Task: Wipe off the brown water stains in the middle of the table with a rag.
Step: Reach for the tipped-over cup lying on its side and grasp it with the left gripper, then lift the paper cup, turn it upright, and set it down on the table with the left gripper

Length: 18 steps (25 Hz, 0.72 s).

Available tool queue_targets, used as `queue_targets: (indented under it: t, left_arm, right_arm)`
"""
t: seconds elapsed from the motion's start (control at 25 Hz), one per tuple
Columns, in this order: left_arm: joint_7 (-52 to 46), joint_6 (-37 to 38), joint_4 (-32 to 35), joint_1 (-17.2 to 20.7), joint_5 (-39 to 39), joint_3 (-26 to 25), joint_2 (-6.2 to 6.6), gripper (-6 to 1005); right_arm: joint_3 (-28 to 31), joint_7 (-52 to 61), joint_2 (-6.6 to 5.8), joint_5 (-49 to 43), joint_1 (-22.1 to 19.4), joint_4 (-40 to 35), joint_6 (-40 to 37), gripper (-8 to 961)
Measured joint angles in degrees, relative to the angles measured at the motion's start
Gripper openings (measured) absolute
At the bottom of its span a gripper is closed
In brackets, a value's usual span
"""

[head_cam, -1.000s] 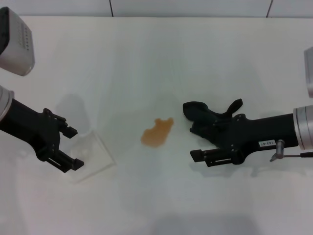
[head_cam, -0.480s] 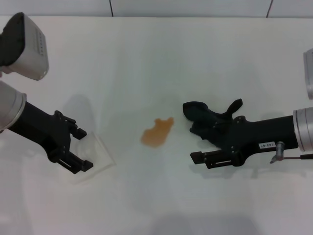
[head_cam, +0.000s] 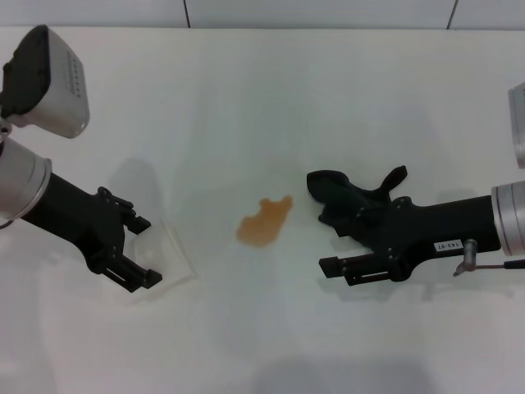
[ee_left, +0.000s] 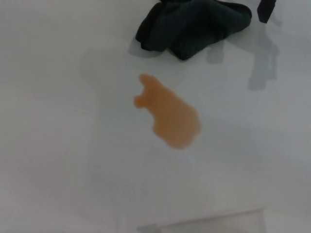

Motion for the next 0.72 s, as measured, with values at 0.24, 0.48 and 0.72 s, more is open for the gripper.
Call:
queue_targets:
  t: [0.24,0.48,0.72]
  left_arm:
    - [0.12,-0.42,-0.85,0.11,0.01,0.15,-0.18,894]
    - [0.08,-1.43,-1.00,0.29,0.02,0.17,-0.19,886]
    - [-0.46,-2.39,-1.01,0.33,0.07,0.12,-0.19,810]
  right_arm:
    - [0.00,0.00,0.00,0.00,0.00,-0.01,-0.08,706]
    - [0.00,0.00,0.00,0.00,0.00,-0.02,-0.14,707]
    - [0.00,0.00,0.00,0.00,0.00,-0.02,-0.22,707]
